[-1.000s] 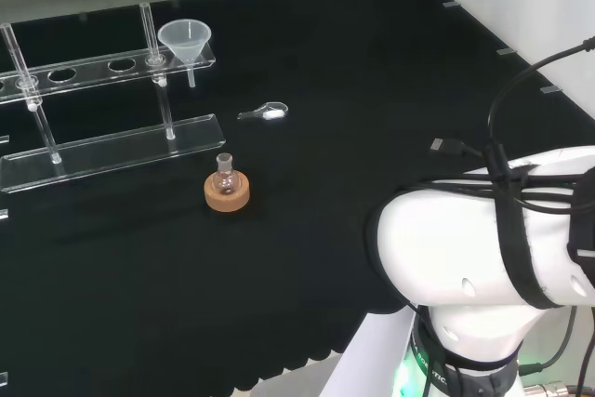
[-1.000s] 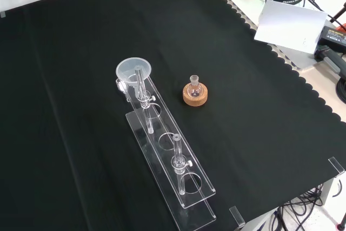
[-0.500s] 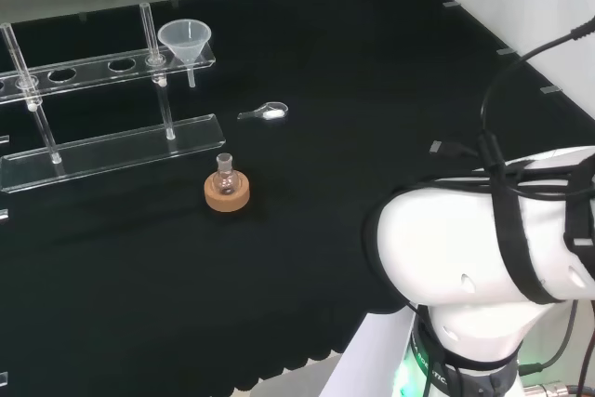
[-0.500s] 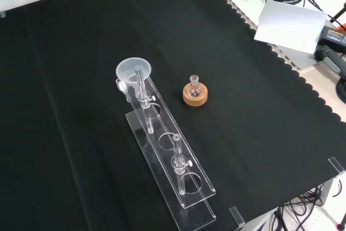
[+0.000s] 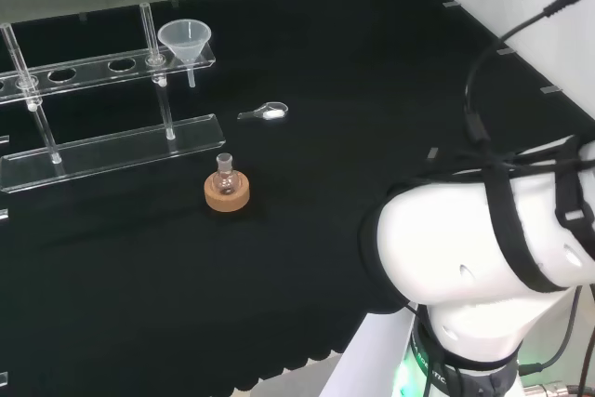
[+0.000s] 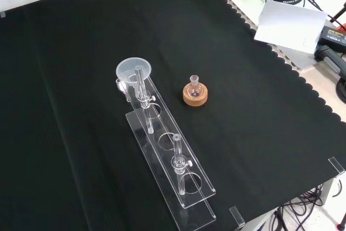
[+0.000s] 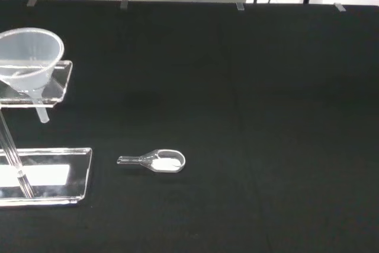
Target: Pick up the funnel from the transparent funnel stand.
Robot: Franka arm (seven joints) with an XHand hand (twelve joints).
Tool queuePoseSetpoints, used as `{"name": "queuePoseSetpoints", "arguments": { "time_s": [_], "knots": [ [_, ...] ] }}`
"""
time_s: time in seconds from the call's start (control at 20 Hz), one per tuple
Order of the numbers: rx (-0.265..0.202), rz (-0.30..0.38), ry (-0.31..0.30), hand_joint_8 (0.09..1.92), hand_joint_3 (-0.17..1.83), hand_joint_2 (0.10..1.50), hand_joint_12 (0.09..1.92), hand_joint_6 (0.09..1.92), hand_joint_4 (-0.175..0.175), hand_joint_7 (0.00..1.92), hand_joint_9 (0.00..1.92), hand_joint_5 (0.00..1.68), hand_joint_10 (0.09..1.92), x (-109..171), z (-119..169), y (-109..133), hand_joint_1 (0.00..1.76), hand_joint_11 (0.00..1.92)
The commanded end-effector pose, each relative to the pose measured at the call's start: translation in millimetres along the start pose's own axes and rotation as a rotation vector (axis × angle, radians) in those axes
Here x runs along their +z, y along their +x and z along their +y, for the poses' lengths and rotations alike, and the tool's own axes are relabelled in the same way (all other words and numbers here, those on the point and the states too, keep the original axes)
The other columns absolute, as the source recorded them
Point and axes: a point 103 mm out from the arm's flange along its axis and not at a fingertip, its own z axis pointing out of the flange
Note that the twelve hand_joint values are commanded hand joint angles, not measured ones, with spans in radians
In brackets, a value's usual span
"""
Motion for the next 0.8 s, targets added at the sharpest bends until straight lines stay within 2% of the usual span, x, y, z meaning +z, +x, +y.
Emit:
{"name": "queuePoseSetpoints", "arguments": {
  "time_s": [0.05,0.15,0.25,0.45,0.65,0.8],
  "knots": [
    [-0.052,-0.022,0.016,0.41,0.35,1.18,1.37,0.09,0.021,0.02,0.11,0.19,0.63,12.2,43.3,15.2,0.12,0.05],
    [-0.088,-0.024,0.007,0.43,0.33,1.14,1.37,0.09,0.015,0.05,0.13,0.21,0.64,16.7,60.2,22.1,0.17,0.04],
    [-0.114,-0.023,0.027,0.46,0.31,1.10,1.38,0.09,0.009,0.09,0.16,0.23,0.65,22.2,78.5,31.4,0.22,0.04],
    [-0.153,-0.027,0.119,0.50,0.30,1.01,1.40,0.09,0.003,0.10,0.16,0.24,0.66,36.7,112.2,53.8,0.34,0.02],
    [-0.207,-0.042,0.161,0.53,0.31,0.93,1.39,0.09,0.002,0.04,0.11,0.22,0.68,50.7,131.4,79.2,0.42,0.00],
    [-0.239,-0.028,0.194,0.53,0.31,0.89,1.40,0.09,0.001,0.01,0.09,0.20,0.69,58.9,140.4,93.4,0.46,0.00]
  ]
}}
